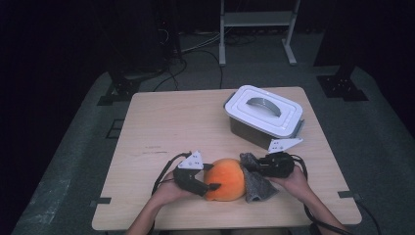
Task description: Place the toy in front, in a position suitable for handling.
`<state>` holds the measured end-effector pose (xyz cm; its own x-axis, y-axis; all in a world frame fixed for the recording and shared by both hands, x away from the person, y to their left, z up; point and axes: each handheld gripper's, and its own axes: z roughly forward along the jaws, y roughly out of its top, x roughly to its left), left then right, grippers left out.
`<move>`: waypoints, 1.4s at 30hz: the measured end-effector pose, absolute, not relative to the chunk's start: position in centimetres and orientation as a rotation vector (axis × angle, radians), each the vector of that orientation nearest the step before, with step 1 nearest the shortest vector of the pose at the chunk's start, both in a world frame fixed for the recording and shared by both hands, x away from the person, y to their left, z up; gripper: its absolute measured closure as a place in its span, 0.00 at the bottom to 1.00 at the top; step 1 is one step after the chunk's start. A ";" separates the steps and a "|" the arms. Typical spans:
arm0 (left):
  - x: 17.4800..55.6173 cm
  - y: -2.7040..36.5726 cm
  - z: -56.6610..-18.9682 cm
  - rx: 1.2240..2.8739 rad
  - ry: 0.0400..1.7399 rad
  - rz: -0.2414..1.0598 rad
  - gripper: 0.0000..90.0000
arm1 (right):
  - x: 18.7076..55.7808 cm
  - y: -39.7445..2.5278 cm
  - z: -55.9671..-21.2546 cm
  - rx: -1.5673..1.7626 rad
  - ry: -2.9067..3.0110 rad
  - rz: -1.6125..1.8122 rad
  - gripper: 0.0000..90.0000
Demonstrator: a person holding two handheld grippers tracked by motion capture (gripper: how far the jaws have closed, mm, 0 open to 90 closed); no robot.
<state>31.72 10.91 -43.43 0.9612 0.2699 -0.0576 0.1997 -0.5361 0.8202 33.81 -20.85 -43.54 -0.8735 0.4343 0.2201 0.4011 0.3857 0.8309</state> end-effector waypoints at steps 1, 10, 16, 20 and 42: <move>31.7 10.9 -43.4 2.153 0.330 0.093 0.32 | 33.8 -20.8 -43.5 0.780 2.587 1.536 0.83; 31.3 10.9 -43.5 2.149 0.329 0.114 0.34 | 32.7 -21.4 -42.6 0.731 2.595 1.521 0.84; 30.9 9.8 -43.4 2.150 0.303 0.140 0.35 | 32.6 -18.1 -39.9 0.556 2.572 1.551 0.83; 30.9 10.1 -43.6 2.153 0.306 0.143 0.35 | 32.9 -17.7 -40.5 0.555 2.584 1.538 0.83; 31.7 11.0 -44.0 2.132 0.344 0.108 0.33 | 31.6 -21.8 -41.6 0.650 2.574 1.512 0.84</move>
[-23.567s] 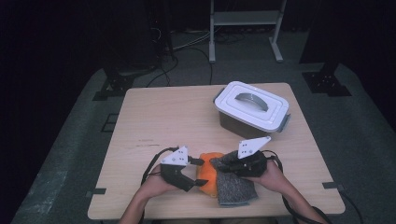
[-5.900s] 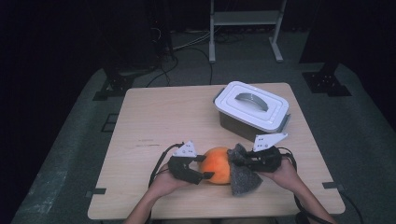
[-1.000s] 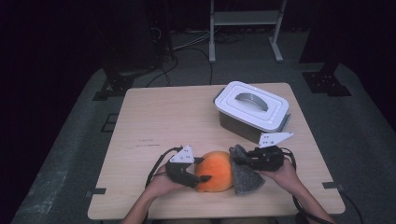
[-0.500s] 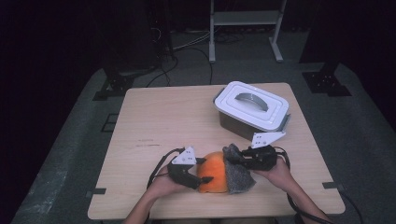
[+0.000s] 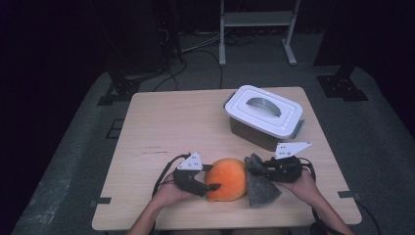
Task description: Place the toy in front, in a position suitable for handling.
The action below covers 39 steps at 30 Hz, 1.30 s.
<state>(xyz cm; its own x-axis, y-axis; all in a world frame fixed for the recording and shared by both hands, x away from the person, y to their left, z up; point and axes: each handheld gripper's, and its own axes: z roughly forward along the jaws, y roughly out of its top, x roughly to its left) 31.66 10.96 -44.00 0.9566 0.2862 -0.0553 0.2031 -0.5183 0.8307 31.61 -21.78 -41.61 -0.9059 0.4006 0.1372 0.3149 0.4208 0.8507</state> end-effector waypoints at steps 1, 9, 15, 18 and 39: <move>31.6 10.8 -43.9 2.137 0.343 0.115 0.33 | 31.6 -21.8 -41.6 0.650 2.574 1.512 0.84; 30.9 9.5 -43.5 2.155 0.300 0.162 0.33 | 32.3 -17.6 -38.8 0.493 2.582 1.497 0.83; 31.1 9.8 -43.4 2.134 0.317 0.117 0.21 | 32.6 -17.3 -40.6 0.513 2.612 1.493 0.84; 31.5 9.5 -43.5 2.153 0.356 0.098 0.08 | 32.0 -18.1 -41.0 0.521 2.612 1.505 0.84; 30.9 9.1 -42.8 2.179 0.334 0.162 0.39 | 31.5 -16.5 -39.0 0.398 2.634 1.416 0.84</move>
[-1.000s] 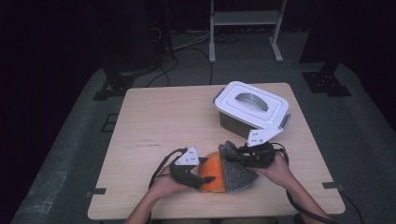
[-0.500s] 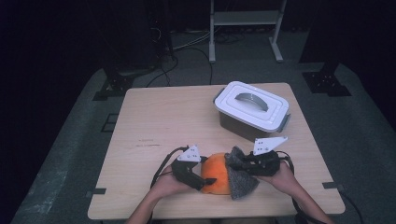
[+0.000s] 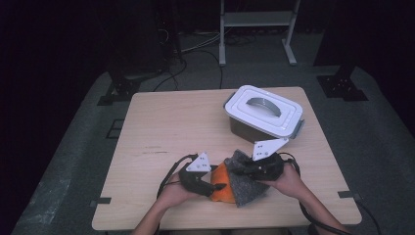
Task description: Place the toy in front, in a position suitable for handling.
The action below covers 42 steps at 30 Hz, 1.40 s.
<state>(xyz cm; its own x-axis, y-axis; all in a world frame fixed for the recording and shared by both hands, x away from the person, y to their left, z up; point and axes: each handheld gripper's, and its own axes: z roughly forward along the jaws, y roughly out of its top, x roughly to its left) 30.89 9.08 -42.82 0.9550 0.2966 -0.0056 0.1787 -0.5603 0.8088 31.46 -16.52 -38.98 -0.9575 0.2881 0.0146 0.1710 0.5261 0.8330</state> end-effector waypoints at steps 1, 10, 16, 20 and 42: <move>30.9 9.1 -42.9 2.176 0.341 0.154 0.39 | 31.5 -16.8 -39.1 0.409 2.631 1.417 0.84; 31.2 8.7 -42.8 2.168 0.345 0.067 0.18 | 31.0 -19.9 -41.3 0.505 2.624 1.479 0.84; 31.1 8.5 -42.9 2.170 0.351 0.069 0.24 | 30.2 -19.7 -41.6 0.471 2.650 1.493 0.84; 30.3 8.4 -42.4 2.187 0.309 0.178 0.42 | 30.5 -19.0 -40.3 0.468 2.636 1.479 0.84; 31.3 8.0 -42.6 2.159 0.380 0.018 0.06 | 30.0 -18.1 -41.3 0.383 2.665 1.522 0.85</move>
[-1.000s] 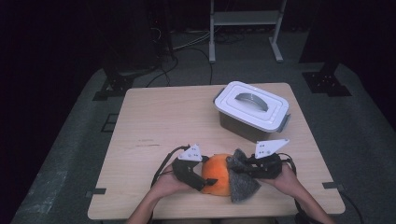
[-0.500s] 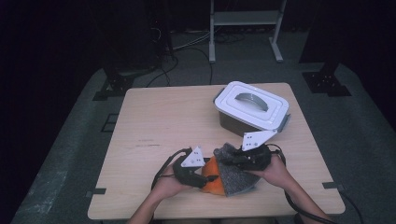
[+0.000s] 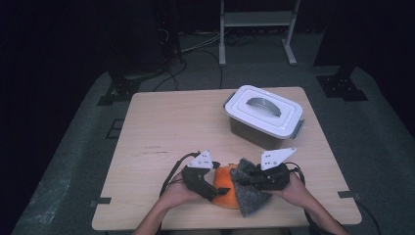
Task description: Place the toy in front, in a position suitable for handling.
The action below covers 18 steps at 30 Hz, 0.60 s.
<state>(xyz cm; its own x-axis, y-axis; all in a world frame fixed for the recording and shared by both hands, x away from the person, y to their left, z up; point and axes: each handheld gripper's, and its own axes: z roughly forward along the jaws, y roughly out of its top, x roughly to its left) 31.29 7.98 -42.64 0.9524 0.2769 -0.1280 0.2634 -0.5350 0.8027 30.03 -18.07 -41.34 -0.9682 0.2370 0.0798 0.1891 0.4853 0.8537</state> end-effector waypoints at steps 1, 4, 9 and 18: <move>31.6 7.8 -43.1 2.172 0.397 -0.056 0.05 | 30.0 -18.1 -41.3 0.366 2.677 1.529 0.85; 31.8 8.0 -43.9 2.163 0.383 -0.100 0.19 | 29.8 -17.8 -41.2 0.343 2.706 1.500 0.85; 30.9 8.1 -42.6 2.182 0.320 0.088 0.38 | 30.4 -17.3 -39.4 0.362 2.677 1.490 0.85; 30.1 8.8 -42.1 2.188 0.263 0.272 0.40 | 31.7 -16.4 -38.4 0.387 2.601 1.469 0.85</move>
